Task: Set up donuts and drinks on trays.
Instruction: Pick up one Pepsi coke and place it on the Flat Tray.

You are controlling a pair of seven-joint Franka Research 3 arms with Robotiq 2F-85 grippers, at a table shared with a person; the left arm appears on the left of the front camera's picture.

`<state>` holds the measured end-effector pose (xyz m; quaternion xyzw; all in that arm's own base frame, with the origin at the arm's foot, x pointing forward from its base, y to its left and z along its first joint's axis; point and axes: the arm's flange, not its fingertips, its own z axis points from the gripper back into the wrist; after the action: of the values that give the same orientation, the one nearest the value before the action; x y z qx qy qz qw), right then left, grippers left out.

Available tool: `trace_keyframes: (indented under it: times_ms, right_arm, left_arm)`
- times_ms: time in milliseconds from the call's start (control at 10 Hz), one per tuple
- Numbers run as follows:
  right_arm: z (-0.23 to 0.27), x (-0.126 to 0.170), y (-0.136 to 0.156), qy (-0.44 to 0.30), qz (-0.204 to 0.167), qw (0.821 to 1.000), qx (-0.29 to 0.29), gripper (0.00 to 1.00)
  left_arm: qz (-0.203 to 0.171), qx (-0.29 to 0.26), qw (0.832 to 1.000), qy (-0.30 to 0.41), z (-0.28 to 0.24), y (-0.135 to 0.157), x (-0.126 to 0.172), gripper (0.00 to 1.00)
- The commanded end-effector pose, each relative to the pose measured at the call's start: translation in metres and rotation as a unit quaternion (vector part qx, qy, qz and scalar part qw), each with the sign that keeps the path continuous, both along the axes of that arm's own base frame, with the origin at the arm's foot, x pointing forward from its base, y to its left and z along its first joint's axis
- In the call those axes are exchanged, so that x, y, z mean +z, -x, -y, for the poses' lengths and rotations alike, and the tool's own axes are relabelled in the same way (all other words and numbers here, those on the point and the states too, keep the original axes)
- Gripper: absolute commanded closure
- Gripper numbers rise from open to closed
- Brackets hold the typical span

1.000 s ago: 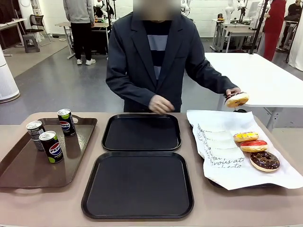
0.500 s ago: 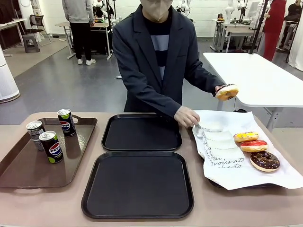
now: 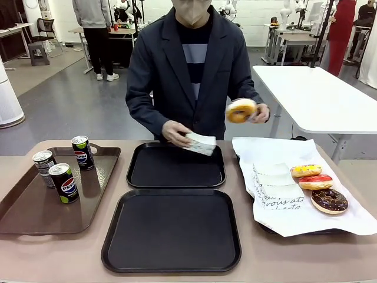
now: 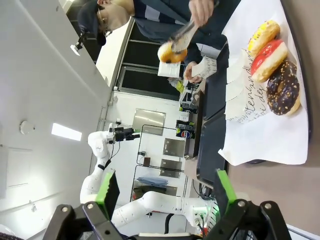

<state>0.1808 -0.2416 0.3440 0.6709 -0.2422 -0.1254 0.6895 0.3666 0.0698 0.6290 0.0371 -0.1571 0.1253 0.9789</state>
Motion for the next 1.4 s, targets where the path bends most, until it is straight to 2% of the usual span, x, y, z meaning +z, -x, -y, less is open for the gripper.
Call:
trace_keyframes:
  times_ms: [0, 100, 200, 400, 600, 800, 1000, 1100, 1300]
  right_arm:
    - [-0.002, -0.001, -0.002, -0.004, 0.017, 1.000, -0.007, 0.00]
    - [-0.002, -0.001, -0.002, -0.004, 0.017, 1.000, -0.007, 0.00]
    - [-0.002, -0.001, -0.002, -0.004, 0.017, 1.000, -0.007, 0.00]
    - [-0.002, -0.001, -0.002, -0.004, 0.017, 1.000, -0.007, 0.00]
    - [-0.002, -0.001, -0.002, -0.004, 0.017, 1.000, -0.007, 0.00]
    - [-0.002, -0.001, -0.002, -0.004, 0.017, 1.000, -0.007, 0.00]
    - [-0.002, -0.001, -0.002, -0.004, 0.017, 1.000, -0.007, 0.00]
    - [-0.002, -0.001, -0.002, -0.004, 0.017, 1.000, -0.007, 0.00]
    - [-0.002, -0.001, -0.002, -0.004, 0.017, 1.000, -0.007, 0.00]
  left_arm:
    - [-0.004, 0.020, 1.000, -0.016, 0.044, -0.028, -0.019, 0.00]
    - [0.017, 0.012, 1.000, 0.010, 0.079, -0.034, -0.034, 0.00]
    - [0.020, -0.015, 0.998, 0.058, 0.108, -0.031, -0.044, 0.00]
    - [0.014, -0.051, 0.994, 0.101, 0.149, -0.019, -0.069, 0.00]
    - [-0.018, -0.090, 0.993, 0.079, 0.179, -0.013, -0.109, 0.00]
    - [-0.062, -0.131, 0.988, 0.055, 0.183, -0.012, -0.135, 0.00]
    - [-0.062, -0.175, 0.981, 0.054, 0.181, -0.008, -0.154, 0.00]
    - [-0.068, -0.127, 0.988, 0.064, 0.189, -0.007, -0.145, 0.00]
    - [-0.068, -0.127, 0.988, 0.064, 0.189, -0.007, -0.145, 0.00]
